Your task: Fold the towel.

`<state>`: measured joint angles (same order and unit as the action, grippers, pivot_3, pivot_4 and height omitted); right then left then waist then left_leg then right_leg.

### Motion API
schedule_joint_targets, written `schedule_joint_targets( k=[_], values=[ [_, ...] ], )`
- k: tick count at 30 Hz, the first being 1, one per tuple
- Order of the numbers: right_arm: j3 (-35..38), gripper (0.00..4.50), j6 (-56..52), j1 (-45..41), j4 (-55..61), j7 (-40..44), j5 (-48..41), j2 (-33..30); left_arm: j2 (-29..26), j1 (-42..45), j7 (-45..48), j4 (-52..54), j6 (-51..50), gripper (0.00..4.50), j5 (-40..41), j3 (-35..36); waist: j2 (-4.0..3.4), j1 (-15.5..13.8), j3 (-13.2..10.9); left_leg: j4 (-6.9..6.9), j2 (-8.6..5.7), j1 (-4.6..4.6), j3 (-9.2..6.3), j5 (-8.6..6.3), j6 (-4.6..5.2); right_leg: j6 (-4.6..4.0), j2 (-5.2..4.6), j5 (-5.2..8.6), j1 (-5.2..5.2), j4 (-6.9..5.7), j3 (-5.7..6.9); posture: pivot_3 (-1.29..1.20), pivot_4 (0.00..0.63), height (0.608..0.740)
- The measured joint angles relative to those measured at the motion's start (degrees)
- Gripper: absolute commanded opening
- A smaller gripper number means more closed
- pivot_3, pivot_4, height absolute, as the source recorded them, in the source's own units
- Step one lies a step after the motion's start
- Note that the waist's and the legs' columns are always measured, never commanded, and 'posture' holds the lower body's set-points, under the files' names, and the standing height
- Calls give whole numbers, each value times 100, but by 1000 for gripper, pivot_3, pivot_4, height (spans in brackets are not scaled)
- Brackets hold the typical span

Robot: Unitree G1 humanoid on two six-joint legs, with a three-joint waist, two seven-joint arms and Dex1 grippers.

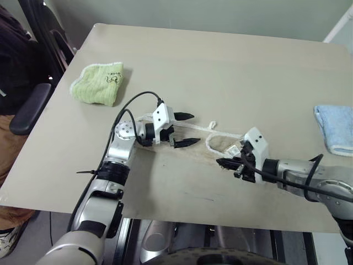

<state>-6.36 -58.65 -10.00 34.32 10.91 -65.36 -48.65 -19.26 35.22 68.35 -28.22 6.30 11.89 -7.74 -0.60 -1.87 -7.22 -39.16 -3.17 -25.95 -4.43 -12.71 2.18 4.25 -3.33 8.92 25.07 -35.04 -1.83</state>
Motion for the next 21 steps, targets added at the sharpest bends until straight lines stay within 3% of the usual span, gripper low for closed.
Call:
schedule_joint_targets(
  k=[11, 15, 21],
  values=[
    [-115, 45, -154, -205, -22, 377, 681, 330, 19, -12, -90, 34, -1, 4500, 0, 0, 0, 4, 0, 0, 0, 2, 0, 0, -3, -6, 0, -3, 2, 0, 0, 0, 150, 733],
    [-114, 1018, -242, -252, -22, 526, 720, 387, 19, -32, -118, 49, -3, 4500, 1, -1, 0, 2, 0, 0, 0, 1, 0, 0, -4, -6, 0, -3, 1, 0, 1, 0, 150, 733],
    [-99, 3079, -248, -307, 0, 810, 776, 392, 19, -36, -127, 93, -6, 4500, 1, -1, 0, 2, 0, 0, 0, 1, 0, 1, -5, -7, 0, -3, 2, 0, 1, 0, 150, 733]
  ],
)
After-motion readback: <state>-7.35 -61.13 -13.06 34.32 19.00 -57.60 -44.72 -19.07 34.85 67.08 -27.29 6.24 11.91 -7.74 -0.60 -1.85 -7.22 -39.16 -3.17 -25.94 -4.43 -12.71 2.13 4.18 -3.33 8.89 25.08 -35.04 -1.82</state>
